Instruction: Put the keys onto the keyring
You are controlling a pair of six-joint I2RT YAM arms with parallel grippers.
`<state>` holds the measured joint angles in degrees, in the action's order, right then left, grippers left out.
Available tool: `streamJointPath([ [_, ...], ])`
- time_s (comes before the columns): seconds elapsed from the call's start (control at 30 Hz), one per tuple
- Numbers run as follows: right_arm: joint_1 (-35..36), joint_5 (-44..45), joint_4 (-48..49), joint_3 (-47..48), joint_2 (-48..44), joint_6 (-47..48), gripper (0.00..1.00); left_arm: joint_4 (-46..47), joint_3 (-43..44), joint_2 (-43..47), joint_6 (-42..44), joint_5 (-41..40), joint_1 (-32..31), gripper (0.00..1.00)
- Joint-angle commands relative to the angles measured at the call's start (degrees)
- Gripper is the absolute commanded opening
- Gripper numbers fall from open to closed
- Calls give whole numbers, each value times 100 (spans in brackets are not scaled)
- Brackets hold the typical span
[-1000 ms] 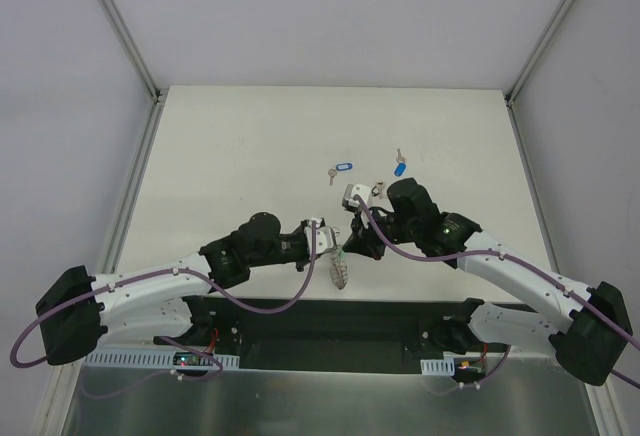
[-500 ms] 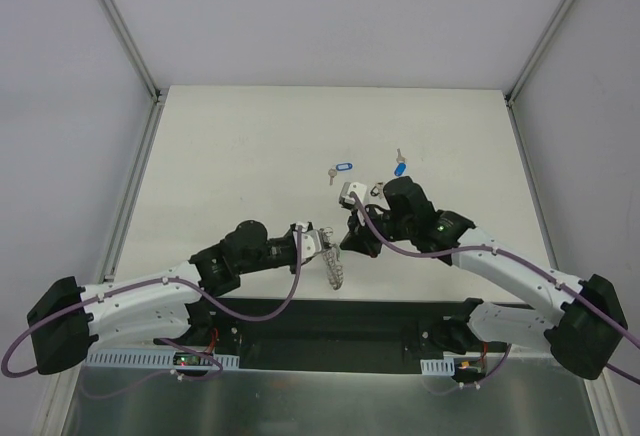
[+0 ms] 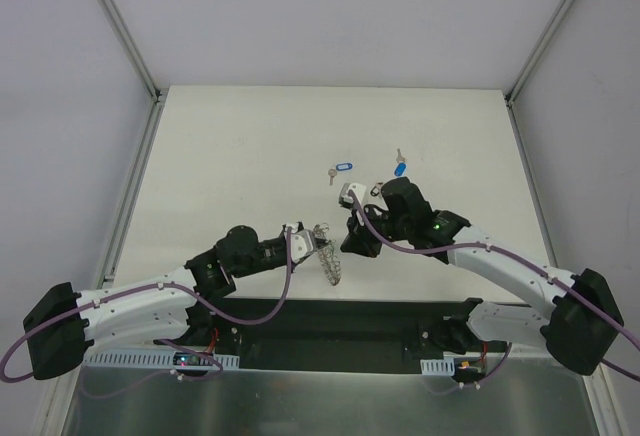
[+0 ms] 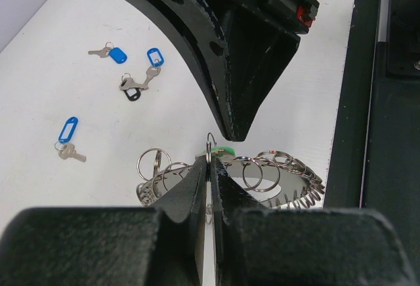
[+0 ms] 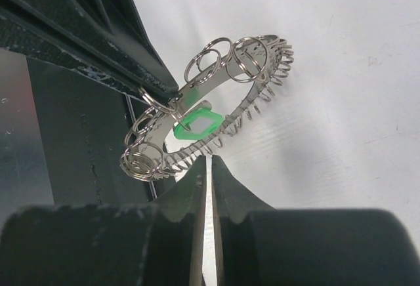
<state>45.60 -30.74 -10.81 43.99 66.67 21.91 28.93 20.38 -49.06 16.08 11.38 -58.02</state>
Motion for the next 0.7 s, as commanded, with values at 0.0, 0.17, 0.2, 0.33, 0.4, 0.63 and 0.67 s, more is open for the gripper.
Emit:
streamJointPath([
  [0.0, -8, -239, 500, -171, -426, -21, 22, 421, 18, 125, 36, -13, 36, 0],
  [0.17, 1, -388, 580, -145, -524, 190, 35, 307, 97, 63, 124, 286, 36, 0],
  [0.2, 1, -458, 597, -136, -524, 243, 35, 272, 115, 46, 159, 373, 36, 0],
  [0.33, 1, -670, 597, -57, -498, 358, 36, 166, 194, -16, 177, 558, 36, 0],
  [0.4, 10, -687, 545, -4, -471, 401, 36, 166, 221, -25, 177, 620, 36, 0],
  [0.63, 10, -951, 457, 101, -340, 560, 32, 148, 265, -51, 185, 708, 45, 0],
  [0.67, 10, -986, 448, 127, -322, 560, 32, 148, 273, -43, 194, 725, 45, 0],
])
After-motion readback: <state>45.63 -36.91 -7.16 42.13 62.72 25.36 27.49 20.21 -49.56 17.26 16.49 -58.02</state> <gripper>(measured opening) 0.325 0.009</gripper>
